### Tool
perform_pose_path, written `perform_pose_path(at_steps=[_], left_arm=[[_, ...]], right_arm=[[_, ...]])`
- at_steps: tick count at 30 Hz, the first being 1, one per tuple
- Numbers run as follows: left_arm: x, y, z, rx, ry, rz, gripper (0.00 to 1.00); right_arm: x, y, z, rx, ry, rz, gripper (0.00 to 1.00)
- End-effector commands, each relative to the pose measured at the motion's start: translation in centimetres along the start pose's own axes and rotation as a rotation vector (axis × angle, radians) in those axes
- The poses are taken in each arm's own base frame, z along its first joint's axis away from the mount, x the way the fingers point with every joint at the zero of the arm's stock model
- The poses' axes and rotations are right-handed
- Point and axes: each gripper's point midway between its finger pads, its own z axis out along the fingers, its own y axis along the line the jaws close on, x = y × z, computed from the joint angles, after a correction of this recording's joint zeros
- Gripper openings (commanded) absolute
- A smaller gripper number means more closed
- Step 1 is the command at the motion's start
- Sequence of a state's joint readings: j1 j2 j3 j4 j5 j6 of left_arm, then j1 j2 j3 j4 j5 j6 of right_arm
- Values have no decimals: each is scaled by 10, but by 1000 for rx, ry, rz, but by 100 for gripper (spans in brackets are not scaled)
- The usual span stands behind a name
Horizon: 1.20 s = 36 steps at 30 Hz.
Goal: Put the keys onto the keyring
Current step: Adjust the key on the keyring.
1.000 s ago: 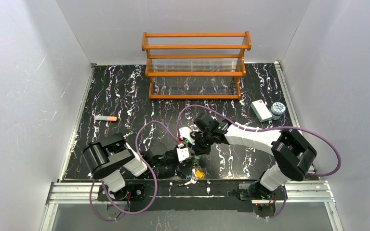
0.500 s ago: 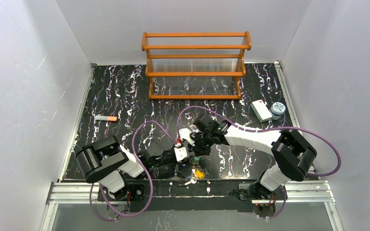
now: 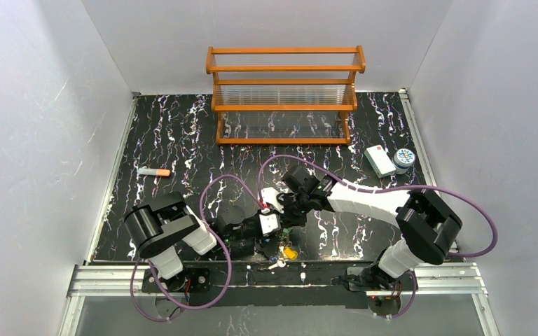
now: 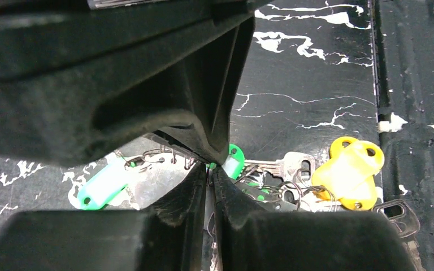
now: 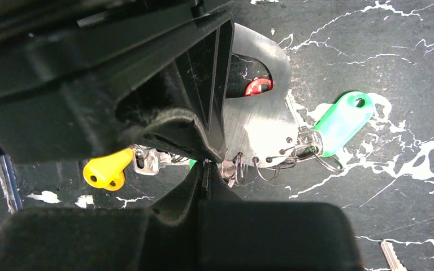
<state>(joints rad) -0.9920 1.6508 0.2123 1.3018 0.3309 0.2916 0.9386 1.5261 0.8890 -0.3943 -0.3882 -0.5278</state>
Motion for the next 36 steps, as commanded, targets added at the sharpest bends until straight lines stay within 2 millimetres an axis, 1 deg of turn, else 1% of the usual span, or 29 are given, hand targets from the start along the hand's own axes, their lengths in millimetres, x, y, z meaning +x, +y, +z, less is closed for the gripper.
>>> perform_pose_path(at_steps=[1, 3, 4, 7, 10, 11, 13, 15, 17, 19, 25, 28, 30, 33, 36], left_arm=[[-2, 0, 6, 19, -10, 30, 7], [2, -1, 6, 23, 1, 31, 5], [2, -2, 6, 24, 3, 30, 1], [1, -1, 5, 20, 0, 20, 0], [-7, 5, 2, -21, -17, -4, 0], [-10, 8, 0, -38, -25, -11, 0], [-13, 13, -6, -84, -30, -33, 0], [-17, 20, -13, -134, -45, -53, 0], [-23, 26, -21, -191, -71, -80, 0], [-30, 31, -28, -230, -110, -115, 0], [-49, 41, -43, -313, -225, -186, 0], [-62, 42, -45, -317, -285, -191, 0], [-75, 44, -48, -320, -342, -184, 0], [-91, 45, -52, -315, -406, -168, 0], [-100, 43, -53, -294, -433, -147, 0]], right_arm=[[-20, 5, -9, -5, -79, -67, 1], [-21, 5, -10, 2, -87, -75, 1], [-22, 4, -11, 6, -90, -78, 1], [-21, 3, -11, 13, -89, -77, 1], [-22, 0, -12, 34, -98, -74, 3], [-24, -1, -13, 44, -111, -79, 5], [-29, -2, -16, 71, -153, -85, 19], [-32, -3, -20, 104, -198, -92, 30], [-38, -6, -26, 139, -252, -85, 36], [-44, -10, -36, 163, -317, -73, 39], [-58, -10, -57, 121, -479, -12, 40], [-69, -4, -66, 84, -562, -13, 39], [-74, 1, -70, 65, -607, -8, 39], [-75, 3, -71, 52, -643, 15, 38], [-73, 3, -71, 51, -651, 34, 37]])
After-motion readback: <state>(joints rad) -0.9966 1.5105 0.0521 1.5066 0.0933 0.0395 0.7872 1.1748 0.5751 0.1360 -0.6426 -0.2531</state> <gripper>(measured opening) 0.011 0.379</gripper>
